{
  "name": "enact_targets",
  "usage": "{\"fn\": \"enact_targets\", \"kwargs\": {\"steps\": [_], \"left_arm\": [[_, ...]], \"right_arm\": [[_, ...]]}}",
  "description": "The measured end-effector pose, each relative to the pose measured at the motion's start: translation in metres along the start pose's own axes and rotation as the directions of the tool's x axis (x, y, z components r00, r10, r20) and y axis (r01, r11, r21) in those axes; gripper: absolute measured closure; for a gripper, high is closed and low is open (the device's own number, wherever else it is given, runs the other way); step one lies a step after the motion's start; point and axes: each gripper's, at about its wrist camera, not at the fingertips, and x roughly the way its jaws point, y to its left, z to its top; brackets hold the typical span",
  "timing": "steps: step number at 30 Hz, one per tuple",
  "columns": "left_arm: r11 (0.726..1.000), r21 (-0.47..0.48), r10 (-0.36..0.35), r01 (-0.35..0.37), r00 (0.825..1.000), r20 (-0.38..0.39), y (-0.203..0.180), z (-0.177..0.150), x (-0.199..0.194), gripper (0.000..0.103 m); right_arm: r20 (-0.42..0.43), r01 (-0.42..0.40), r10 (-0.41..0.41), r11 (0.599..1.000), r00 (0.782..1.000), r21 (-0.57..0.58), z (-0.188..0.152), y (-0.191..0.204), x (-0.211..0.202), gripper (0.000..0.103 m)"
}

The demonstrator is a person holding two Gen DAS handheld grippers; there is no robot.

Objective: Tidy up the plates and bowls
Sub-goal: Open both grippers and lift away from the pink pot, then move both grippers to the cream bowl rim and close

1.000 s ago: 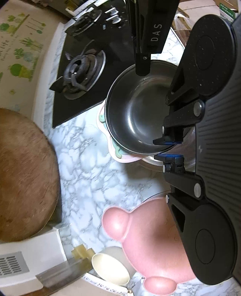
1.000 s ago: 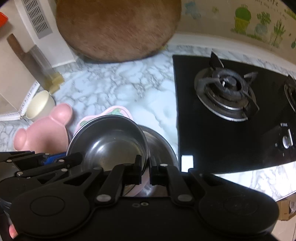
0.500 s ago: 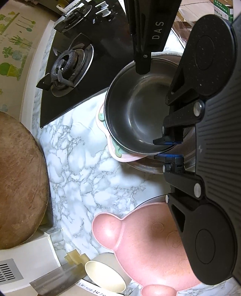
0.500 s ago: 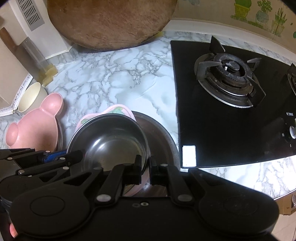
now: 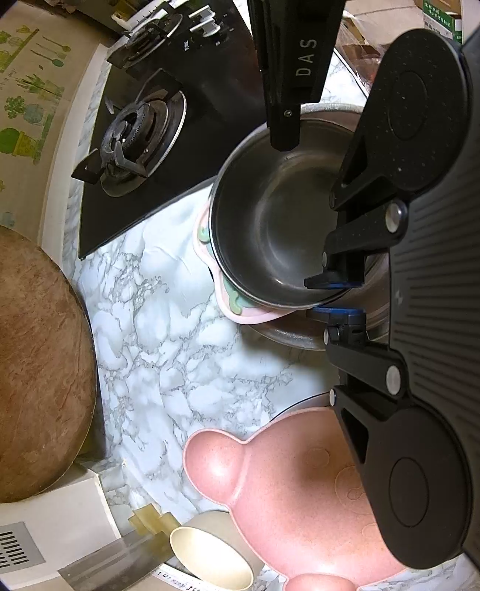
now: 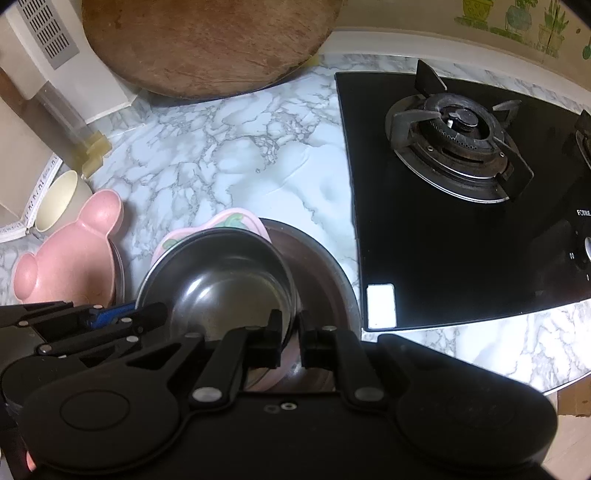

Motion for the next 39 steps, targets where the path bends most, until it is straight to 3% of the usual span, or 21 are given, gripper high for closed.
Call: {"fn": "enact_targets", "kwargs": {"steps": [8,22,24,29,34,37,39], "left_arm": [[1.0,-0.001,-0.024,0.024,1.0,0.009,0.003,-0.002,-0.01,0.092],[0.997,-0.066,-0.036,0.047,0.988,0.153,0.044,-0.01,-0.076,0.088],[0.996,-0.08,-0.017,0.031,0.984,0.18,0.055,-0.014,-0.088,0.084],[0.99,-0.139,0.05,-0.015,0.967,0.252,0.087,-0.027,-0.122,0.05],[0.977,-0.202,0.133,-0.074,0.944,0.3,0.123,-0.042,-0.153,0.047],[0.961,-0.254,0.185,-0.105,0.932,0.313,0.145,-0.052,-0.166,0.036],[0.951,-0.281,0.217,-0.127,0.923,0.317,0.157,-0.055,-0.172,0.034]], "right_arm": [[0.037,-0.004,0.004,1.0,0.999,-0.017,0.0,0.008,-0.014,0.082],[0.126,-0.061,0.078,0.989,0.989,-0.135,-0.005,0.05,-0.056,0.066],[0.14,-0.082,0.105,0.984,0.985,-0.159,-0.005,0.061,-0.062,0.062],[0.165,-0.125,0.167,0.963,0.972,-0.239,-0.002,0.096,-0.075,0.054],[0.194,-0.175,0.248,0.928,0.949,-0.33,-0.001,0.139,-0.087,0.036],[0.204,-0.198,0.294,0.9,0.934,-0.388,0.001,0.166,-0.092,0.026],[0.198,-0.216,0.323,0.879,0.926,-0.424,0.004,0.183,-0.092,0.019]]}}
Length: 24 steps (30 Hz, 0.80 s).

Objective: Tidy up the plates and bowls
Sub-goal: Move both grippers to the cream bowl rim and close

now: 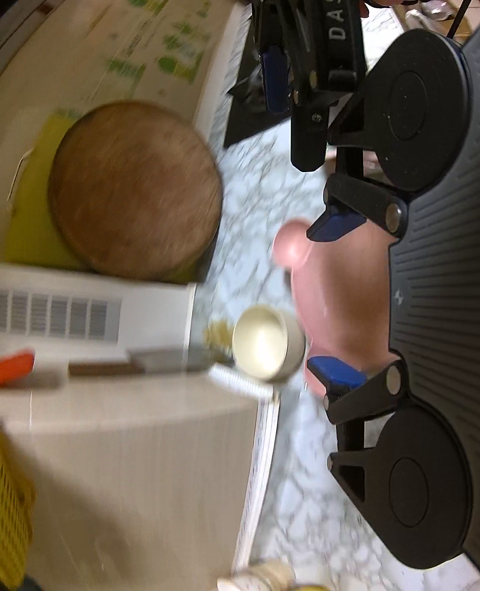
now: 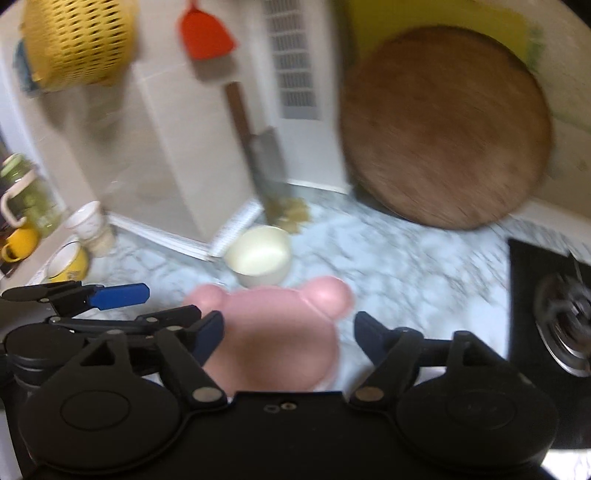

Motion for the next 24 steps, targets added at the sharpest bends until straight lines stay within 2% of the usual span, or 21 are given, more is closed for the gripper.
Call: {"fn": "enact_targets", "kwargs": {"steps": [3,5,7,13,24], "left_arm": [[0.999,-0.021,0.044,-0.043,0.999,0.005,0.015,0.004,-0.001,0.034],[0.997,-0.049,0.067,-0.067,0.998,0.005,0.026,0.007,0.003,0.026],[0.993,-0.085,0.081,-0.08,0.997,0.002,0.037,0.011,0.009,0.024],[0.977,-0.142,0.155,-0.157,0.988,-0.027,0.06,0.031,0.044,0.024],[0.951,-0.225,0.179,-0.214,0.97,-0.166,0.073,0.054,0.136,0.024]], "right_arm": [[0.005,-0.026,0.026,0.998,1.0,-0.053,0.013,0.018,0.012,0.011],[0.011,-0.03,0.031,0.997,0.999,-0.076,0.022,0.024,0.021,0.005],[0.015,-0.044,0.046,0.995,0.999,-0.091,0.033,0.027,0.033,0.0],[-0.033,-0.072,0.069,0.99,0.997,-0.125,0.06,0.02,0.076,0.0],[-0.158,-0.069,0.045,0.986,0.986,-0.15,0.098,-0.011,0.182,0.001]]}}
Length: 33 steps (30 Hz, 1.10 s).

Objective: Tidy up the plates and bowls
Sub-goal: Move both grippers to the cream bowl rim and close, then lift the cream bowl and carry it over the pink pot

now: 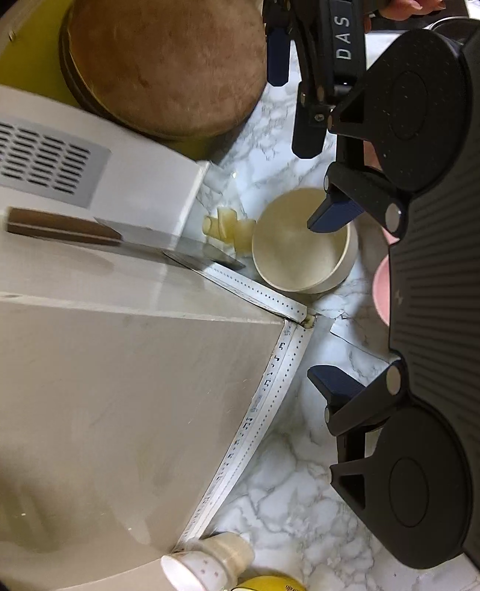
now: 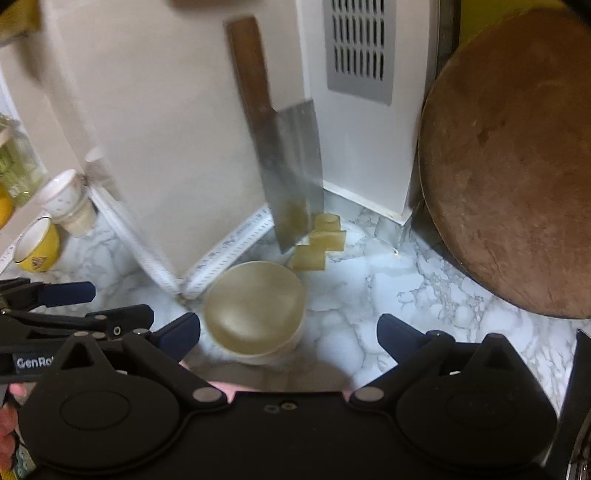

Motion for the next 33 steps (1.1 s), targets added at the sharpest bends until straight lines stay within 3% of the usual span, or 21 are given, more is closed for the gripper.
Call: {"fn": "enact_targets", "kwargs": {"steps": [5,9,12,14,19,27,33], "left_arm": [[1.0,-0.024,0.003,-0.004,0.999,-0.033,-0.005,0.0,0.028,0.024],[0.999,-0.034,0.019,-0.021,0.998,-0.056,-0.01,0.001,0.047,0.025],[0.998,-0.064,0.016,-0.022,0.996,-0.082,-0.012,0.0,0.061,0.025],[0.997,-0.075,0.015,-0.023,0.995,-0.099,-0.013,0.0,0.069,0.035],[0.994,-0.101,0.016,-0.03,0.991,-0.135,-0.013,-0.004,0.084,0.049],[0.99,-0.134,0.014,-0.037,0.985,-0.17,-0.015,-0.004,0.101,0.071],[0.99,-0.133,0.031,-0.053,0.985,-0.168,-0.017,-0.002,0.106,0.088]], "right_arm": [[-0.063,-0.024,0.028,0.998,0.998,0.065,0.011,-0.023,0.034,0.007],[-0.111,-0.024,0.036,0.994,0.993,0.11,0.018,-0.035,0.056,0.024],[-0.128,-0.026,0.042,0.992,0.991,0.121,0.021,-0.038,0.071,0.026],[-0.14,-0.025,0.044,0.991,0.989,0.129,0.023,-0.04,0.081,0.029],[-0.181,-0.04,0.066,0.989,0.981,0.146,0.023,-0.042,0.104,0.046],[-0.212,-0.063,0.089,0.99,0.973,0.125,0.018,-0.034,0.118,0.081],[-0.205,-0.058,0.077,0.994,0.976,0.097,0.016,-0.03,0.117,0.094]]}}
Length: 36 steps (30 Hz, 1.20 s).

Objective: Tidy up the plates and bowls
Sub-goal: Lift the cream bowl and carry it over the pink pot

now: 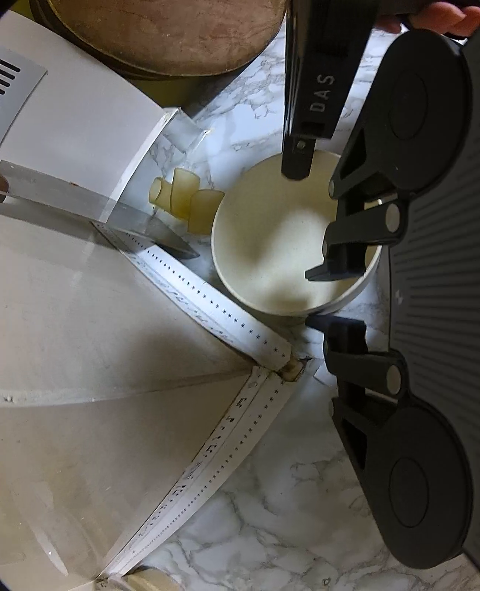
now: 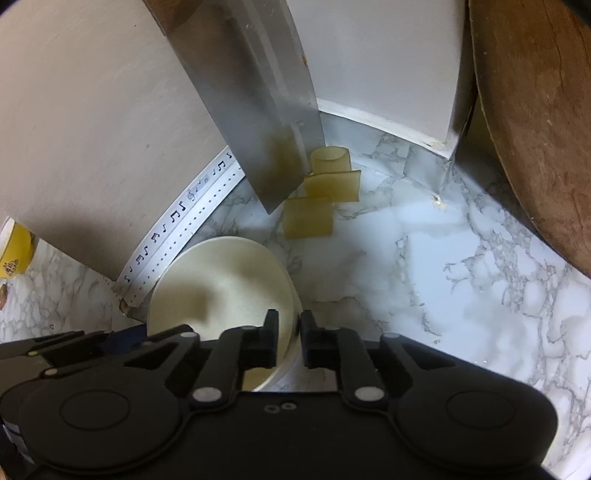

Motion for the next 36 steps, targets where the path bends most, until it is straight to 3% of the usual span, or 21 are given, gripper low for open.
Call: {"fn": "enact_targets", "kwargs": {"steps": [1,8,18,28,36], "left_arm": [[1.0,-0.002,0.001,-0.001,1.0,-0.001,0.001,0.0,0.001,0.092],[1.0,0.027,0.008,-0.009,1.0,0.027,-0.004,-0.003,-0.01,0.093],[0.995,0.095,-0.037,0.03,0.997,0.07,-0.019,-0.011,-0.06,0.093],[0.974,0.208,-0.117,0.094,0.988,0.104,-0.045,-0.042,-0.115,0.093],[0.939,0.31,-0.19,0.15,0.977,0.101,-0.072,-0.079,-0.152,0.093]], "right_arm": [[0.003,0.009,-0.009,1.0,1.0,-0.001,0.0,0.0,-0.001,0.095],[0.064,0.025,-0.025,1.0,0.998,0.004,-0.007,0.001,-0.014,0.097],[0.138,0.052,-0.057,0.998,0.989,0.039,-0.025,0.002,-0.07,0.097],[0.205,0.112,-0.129,0.989,0.97,0.094,-0.074,0.007,-0.131,0.097],[0.227,0.151,-0.185,0.976,0.956,0.159,-0.122,-0.003,-0.182,0.097]]}}
